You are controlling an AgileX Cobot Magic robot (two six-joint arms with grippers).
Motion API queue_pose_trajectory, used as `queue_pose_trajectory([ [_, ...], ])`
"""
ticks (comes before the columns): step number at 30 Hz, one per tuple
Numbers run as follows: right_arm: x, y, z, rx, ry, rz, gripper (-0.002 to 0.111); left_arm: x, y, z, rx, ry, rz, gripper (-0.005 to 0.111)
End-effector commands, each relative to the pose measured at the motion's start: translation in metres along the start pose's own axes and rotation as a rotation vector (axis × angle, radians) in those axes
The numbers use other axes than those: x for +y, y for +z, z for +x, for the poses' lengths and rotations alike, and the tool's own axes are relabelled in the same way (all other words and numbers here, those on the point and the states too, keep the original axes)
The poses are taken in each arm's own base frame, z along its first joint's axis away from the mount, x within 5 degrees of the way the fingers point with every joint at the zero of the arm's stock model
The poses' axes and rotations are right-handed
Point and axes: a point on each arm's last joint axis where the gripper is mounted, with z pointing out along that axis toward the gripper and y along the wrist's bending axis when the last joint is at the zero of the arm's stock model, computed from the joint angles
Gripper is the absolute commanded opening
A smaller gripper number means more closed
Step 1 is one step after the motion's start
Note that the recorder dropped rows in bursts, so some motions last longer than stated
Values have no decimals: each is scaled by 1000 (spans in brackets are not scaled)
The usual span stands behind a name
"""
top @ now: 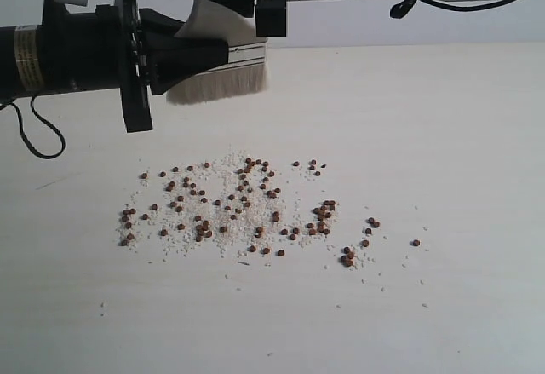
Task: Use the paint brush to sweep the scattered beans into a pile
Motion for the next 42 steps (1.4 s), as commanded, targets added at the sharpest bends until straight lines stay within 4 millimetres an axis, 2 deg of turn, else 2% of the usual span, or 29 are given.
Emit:
queue_pose_trajectory([
  [1,-1,0,-11,-19,-38,-8,30,4,1,-5,-43,-21,-35,0],
  [12,-2,1,-13,-21,-40,-8,28,4,1,-6,-46,-25,-39,0],
  [14,-2,1,-13,-21,-26,-8,21,4,1,-6,-46,-25,-39,0],
  [17,-2,1,-13,-21,-10,-8,2,4,1,-6,-48,-26,-42,0],
  [23,-5,1,-11,-9,10,15,0,6,1,-7,-60,-33,-57,2],
  [25,-5,1,-11,-9,10,15,0,7,0,-8,-69,-38,-70,13],
  [27,-5,1,-11,-9,10,15,0,9,0,-9,-85,-48,-90,28],
  [30,-7,1,-10,6,18,44,0,10,0,-10,-93,-53,-101,62],
  [32,-10,1,-8,25,20,80,0,10,0,-10,-94,-54,-102,79],
  [34,-13,1,-7,42,37,115,0,10,0,-10,-94,-54,-102,81],
  [39,-23,-2,-2,98,42,232,0,11,-1,-10,-94,-49,-105,77],
  [42,-37,-9,0,181,31,417,0,11,-1,-10,-94,-45,-105,77],
])
